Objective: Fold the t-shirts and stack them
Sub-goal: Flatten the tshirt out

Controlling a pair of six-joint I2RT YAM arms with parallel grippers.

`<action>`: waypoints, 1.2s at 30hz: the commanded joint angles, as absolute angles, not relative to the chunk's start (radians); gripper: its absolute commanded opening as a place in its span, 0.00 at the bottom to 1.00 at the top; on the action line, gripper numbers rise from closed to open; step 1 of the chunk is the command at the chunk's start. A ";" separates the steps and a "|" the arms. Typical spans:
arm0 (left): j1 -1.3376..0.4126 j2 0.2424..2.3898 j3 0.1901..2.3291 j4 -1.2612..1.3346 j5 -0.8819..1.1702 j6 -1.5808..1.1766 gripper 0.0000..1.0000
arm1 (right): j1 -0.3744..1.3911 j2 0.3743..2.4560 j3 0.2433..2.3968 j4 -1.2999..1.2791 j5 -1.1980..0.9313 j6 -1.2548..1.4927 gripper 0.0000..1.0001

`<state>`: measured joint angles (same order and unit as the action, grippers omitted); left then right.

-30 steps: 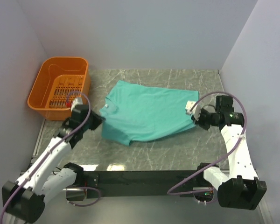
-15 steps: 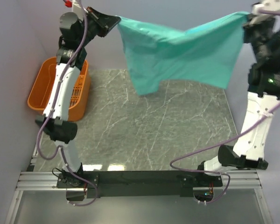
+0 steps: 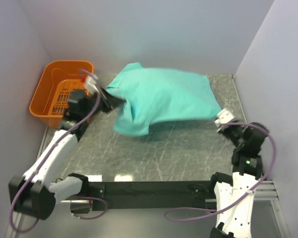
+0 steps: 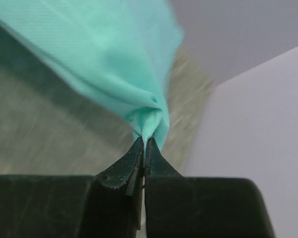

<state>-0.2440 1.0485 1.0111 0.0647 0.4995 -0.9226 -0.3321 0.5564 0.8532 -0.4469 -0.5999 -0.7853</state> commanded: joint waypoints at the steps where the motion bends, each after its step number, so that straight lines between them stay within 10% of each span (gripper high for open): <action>1: -0.282 1.106 0.803 -0.090 0.563 -0.839 0.01 | -0.337 0.462 0.666 -0.650 -0.614 -1.110 0.00; 28: -0.313 0.913 0.543 -0.532 0.453 -0.828 0.03 | -0.337 0.443 0.508 -1.121 -0.423 -1.611 0.01; 31: -0.313 0.891 0.589 -0.584 0.454 -0.781 0.24 | -0.337 0.459 0.547 -1.134 -0.448 -1.559 0.41; 36: -0.311 0.848 0.718 -0.569 0.397 -0.678 0.67 | -0.337 0.552 0.722 -1.112 -0.575 -1.353 0.64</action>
<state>-0.3103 0.8852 0.6189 -0.5995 0.4324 -0.7650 -0.3344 0.4976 0.6071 -1.1374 -0.4755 -1.4853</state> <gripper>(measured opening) 0.611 0.604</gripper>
